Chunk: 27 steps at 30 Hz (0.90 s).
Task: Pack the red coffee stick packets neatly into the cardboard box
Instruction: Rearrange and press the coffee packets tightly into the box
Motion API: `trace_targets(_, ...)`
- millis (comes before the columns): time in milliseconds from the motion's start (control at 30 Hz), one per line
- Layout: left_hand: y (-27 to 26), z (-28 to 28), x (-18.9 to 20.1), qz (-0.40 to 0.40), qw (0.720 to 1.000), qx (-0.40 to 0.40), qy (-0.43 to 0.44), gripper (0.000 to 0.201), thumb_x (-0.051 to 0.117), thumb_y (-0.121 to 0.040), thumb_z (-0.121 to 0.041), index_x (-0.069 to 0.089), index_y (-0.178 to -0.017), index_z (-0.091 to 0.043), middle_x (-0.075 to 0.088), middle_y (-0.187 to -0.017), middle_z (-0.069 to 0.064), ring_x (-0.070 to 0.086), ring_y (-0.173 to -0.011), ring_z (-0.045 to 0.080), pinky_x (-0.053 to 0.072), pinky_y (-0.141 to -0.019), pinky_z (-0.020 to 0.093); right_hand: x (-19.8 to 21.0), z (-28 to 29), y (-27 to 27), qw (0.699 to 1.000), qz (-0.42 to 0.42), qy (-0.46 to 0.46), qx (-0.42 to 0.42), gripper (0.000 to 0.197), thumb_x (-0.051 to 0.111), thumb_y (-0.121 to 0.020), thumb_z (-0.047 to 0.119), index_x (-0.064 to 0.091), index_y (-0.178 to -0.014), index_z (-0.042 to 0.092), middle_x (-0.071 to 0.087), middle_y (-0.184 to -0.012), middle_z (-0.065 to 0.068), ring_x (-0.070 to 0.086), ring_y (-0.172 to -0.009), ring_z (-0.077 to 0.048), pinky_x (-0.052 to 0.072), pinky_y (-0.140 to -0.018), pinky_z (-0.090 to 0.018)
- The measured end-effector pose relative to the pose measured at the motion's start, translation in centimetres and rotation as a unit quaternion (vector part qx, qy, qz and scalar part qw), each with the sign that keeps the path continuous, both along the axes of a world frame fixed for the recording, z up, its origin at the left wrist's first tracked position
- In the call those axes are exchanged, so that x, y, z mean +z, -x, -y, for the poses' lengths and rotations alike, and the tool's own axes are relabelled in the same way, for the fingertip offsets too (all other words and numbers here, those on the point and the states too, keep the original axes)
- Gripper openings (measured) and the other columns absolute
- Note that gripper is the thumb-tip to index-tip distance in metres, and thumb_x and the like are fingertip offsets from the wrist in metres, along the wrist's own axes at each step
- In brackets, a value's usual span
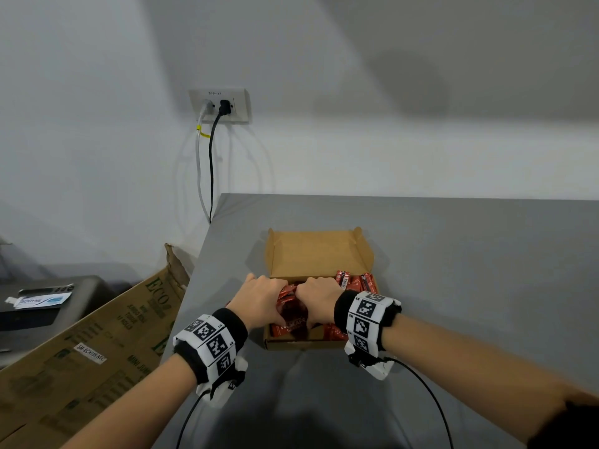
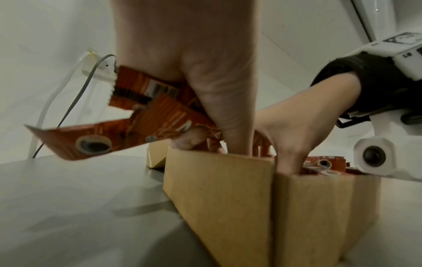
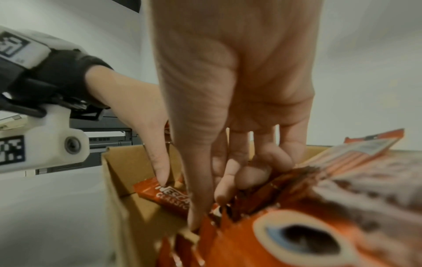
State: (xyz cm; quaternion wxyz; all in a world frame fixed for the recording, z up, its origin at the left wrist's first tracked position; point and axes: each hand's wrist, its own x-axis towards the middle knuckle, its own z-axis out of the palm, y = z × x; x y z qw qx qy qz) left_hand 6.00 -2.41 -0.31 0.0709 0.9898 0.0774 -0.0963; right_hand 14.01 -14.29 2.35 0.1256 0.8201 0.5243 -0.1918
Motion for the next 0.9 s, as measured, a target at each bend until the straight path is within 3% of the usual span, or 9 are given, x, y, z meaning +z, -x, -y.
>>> trace_targets(133,0.1,0.1,0.0,-0.006,1.0,0.0,-0.02,0.048,0.071,-0.072,-0.053,0.054,-0.104,-0.022,0.064,-0.101,-0.005,0.056,-0.094,0.018,0.031,-0.089,0.032,0.1,0.0,-0.1,1.0,-0.005,0.0,0.006,0.048,0.076,-0.075,0.028,0.056,-0.113,0.007,0.061,-0.114,-0.012,0.06,-0.103,-0.03,0.048,-0.079,-0.036)
trace_targets(233,0.3,0.2,0.0,0.0,1.0,0.015,-0.009,0.049,0.07,-0.072,-0.055,0.054,-0.104,-0.022,0.063,-0.1,-0.004,0.056,-0.093,0.018,0.032,-0.088,0.032,0.3,0.2,-0.1,1.0,-0.019,-0.009,0.005,0.035,0.071,-0.078,0.027,0.059,-0.104,0.007,0.063,-0.109,-0.011,0.061,-0.099,-0.029,0.048,-0.078,-0.036)
trace_targets(400,0.4,0.3,-0.2,0.004,0.998,0.04,0.045,0.035,0.07,-0.077,-0.043,0.058,-0.1,-0.018,0.065,-0.1,0.001,0.059,-0.095,0.021,0.042,-0.091,0.034,0.4,0.2,-0.1,0.998,-0.038,-0.051,-0.02,0.011,0.055,-0.087,0.015,0.059,-0.09,0.006,0.059,-0.087,-0.013,0.054,-0.077,-0.027,0.041,-0.064,-0.032)
trace_targets(533,0.2,0.4,-0.3,0.027,0.999,0.029,-0.014,0.021,0.056,-0.087,-0.037,0.056,-0.097,-0.019,0.064,-0.099,0.0,0.058,-0.093,0.022,0.034,-0.087,0.032,0.2,0.3,-0.2,0.998,-0.029,-0.056,-0.02,0.012,0.053,-0.088,0.014,0.058,-0.093,0.005,0.063,-0.098,-0.015,0.06,-0.089,-0.032,0.044,-0.065,-0.033)
trace_targets(700,0.3,0.8,-0.9,0.066,0.997,0.044,-0.024,0.015,0.055,-0.088,-0.03,0.054,-0.099,-0.021,0.064,-0.098,-0.003,0.057,-0.09,0.019,0.027,-0.082,0.029,-0.1,0.3,-0.5,0.998,0.003,-0.061,-0.026,0.022,0.057,-0.088,0.018,0.055,-0.105,0.005,0.061,-0.104,-0.014,0.06,-0.094,-0.031,0.042,-0.068,-0.035)
trace_targets(833,0.4,0.7,-1.2,0.105,0.993,0.05,-0.011,0.014,0.057,-0.087,-0.024,0.055,-0.101,-0.021,0.062,-0.104,-0.005,0.057,-0.094,0.017,0.027,-0.081,0.029,-0.2,0.2,-0.5,0.997,-0.005,-0.064,-0.035,0.023,0.059,-0.087,0.019,0.056,-0.105,0.005,0.062,-0.104,-0.013,0.06,-0.092,-0.03,0.042,-0.068,-0.033)
trace_targets(900,0.3,0.6,-1.2,0.109,0.993,0.051,-0.014,0.015,0.056,-0.088,-0.024,0.055,-0.102,-0.021,0.061,-0.105,-0.005,0.057,-0.094,0.017,0.027,-0.081,0.03,-0.1,0.1,-0.6,0.997,-0.01,-0.064,-0.04,0.019,0.059,-0.087,0.018,0.056,-0.101,0.005,0.062,-0.099,-0.011,0.058,-0.083,-0.027,0.042,-0.066,-0.032)
